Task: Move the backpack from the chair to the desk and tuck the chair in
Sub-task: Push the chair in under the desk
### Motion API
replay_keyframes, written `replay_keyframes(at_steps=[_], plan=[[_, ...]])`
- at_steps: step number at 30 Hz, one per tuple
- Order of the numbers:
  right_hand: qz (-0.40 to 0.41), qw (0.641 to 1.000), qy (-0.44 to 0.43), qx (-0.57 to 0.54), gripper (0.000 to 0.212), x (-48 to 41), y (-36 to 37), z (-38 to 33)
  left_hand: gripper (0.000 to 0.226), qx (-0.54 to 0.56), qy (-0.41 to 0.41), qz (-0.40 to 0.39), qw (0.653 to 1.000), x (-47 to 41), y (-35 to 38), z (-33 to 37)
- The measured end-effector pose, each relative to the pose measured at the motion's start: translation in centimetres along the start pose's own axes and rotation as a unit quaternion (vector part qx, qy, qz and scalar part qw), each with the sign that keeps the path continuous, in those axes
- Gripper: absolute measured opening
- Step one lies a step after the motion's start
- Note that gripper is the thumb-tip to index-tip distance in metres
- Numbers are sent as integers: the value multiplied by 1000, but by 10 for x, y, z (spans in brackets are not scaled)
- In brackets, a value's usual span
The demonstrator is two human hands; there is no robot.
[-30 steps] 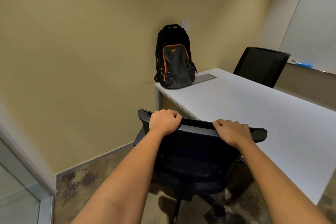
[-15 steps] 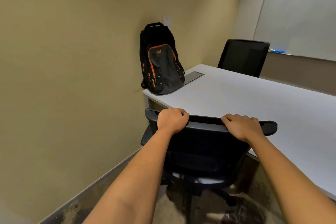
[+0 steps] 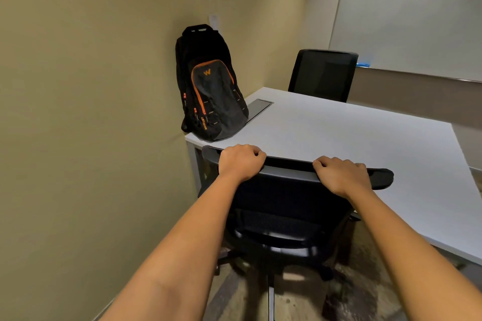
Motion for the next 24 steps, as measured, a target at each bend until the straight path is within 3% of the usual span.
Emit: replay_keyframes(at_steps=[24], plan=[[12,995,97,-29,56,-101,11,-77,38,18,60,-64,996,-144,20,-81]])
Point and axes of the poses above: each hand's wrist, its own x-axis away from the middle knuckle, its own y-axis out of the palm, z = x × y, the point moved 9 cm from there along -x, towards the middle knuckle, and after that the axes turned 1 degree about -z, right-handed, at the moved point
